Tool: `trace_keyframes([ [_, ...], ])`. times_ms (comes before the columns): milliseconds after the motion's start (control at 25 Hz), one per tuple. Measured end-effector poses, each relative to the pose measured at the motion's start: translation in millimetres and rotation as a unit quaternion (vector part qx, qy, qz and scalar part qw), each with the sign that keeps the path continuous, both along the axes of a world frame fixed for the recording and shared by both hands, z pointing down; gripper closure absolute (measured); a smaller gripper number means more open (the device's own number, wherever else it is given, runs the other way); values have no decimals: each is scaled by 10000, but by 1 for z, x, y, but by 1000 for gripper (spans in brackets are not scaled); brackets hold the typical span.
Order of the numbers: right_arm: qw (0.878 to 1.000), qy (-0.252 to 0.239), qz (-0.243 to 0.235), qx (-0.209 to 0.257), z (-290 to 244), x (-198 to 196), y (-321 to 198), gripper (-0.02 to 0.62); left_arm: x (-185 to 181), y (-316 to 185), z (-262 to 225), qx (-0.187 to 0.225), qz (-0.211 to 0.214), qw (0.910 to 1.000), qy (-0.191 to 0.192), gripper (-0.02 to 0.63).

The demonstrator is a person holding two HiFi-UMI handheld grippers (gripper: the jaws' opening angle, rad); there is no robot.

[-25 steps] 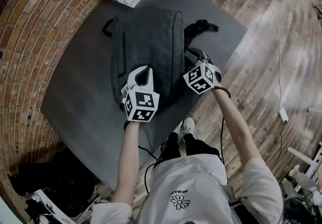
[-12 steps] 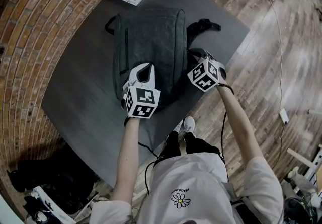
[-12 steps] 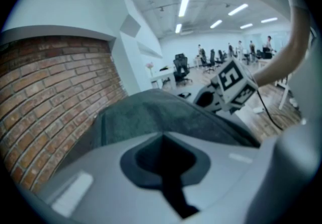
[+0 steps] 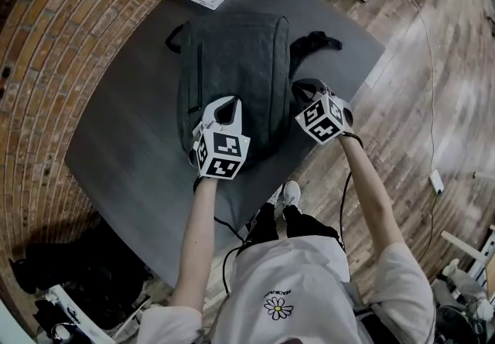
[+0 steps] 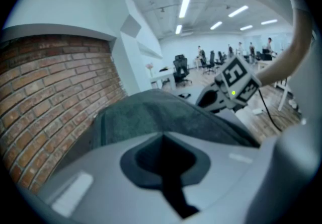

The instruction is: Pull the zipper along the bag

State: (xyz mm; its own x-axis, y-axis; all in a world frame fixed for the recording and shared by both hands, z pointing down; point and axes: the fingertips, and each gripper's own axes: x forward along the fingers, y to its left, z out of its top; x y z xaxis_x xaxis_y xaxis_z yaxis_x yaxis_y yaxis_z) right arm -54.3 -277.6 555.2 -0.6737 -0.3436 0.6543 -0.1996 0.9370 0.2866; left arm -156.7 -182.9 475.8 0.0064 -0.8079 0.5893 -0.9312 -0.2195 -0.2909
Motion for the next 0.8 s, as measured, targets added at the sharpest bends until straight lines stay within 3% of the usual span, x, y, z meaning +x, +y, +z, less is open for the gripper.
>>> trace_keyframes([
  [160, 9998, -161, 71, 53, 1, -8, -3, 588, -1, -1, -1, 35, 6, 10000, -9, 607],
  [320, 9992, -94, -46, 398, 2, -14, -6, 586, -1, -1, -1, 46, 6, 10000, -8, 607],
  [600, 9940, 137, -469, 983, 1, -19, -9, 564, 0, 0, 0, 34, 17, 10000, -11, 607],
  [800, 9918, 178, -651, 1082, 1, -22, -10, 545, 0, 0, 1, 37, -3, 10000, -24, 607],
])
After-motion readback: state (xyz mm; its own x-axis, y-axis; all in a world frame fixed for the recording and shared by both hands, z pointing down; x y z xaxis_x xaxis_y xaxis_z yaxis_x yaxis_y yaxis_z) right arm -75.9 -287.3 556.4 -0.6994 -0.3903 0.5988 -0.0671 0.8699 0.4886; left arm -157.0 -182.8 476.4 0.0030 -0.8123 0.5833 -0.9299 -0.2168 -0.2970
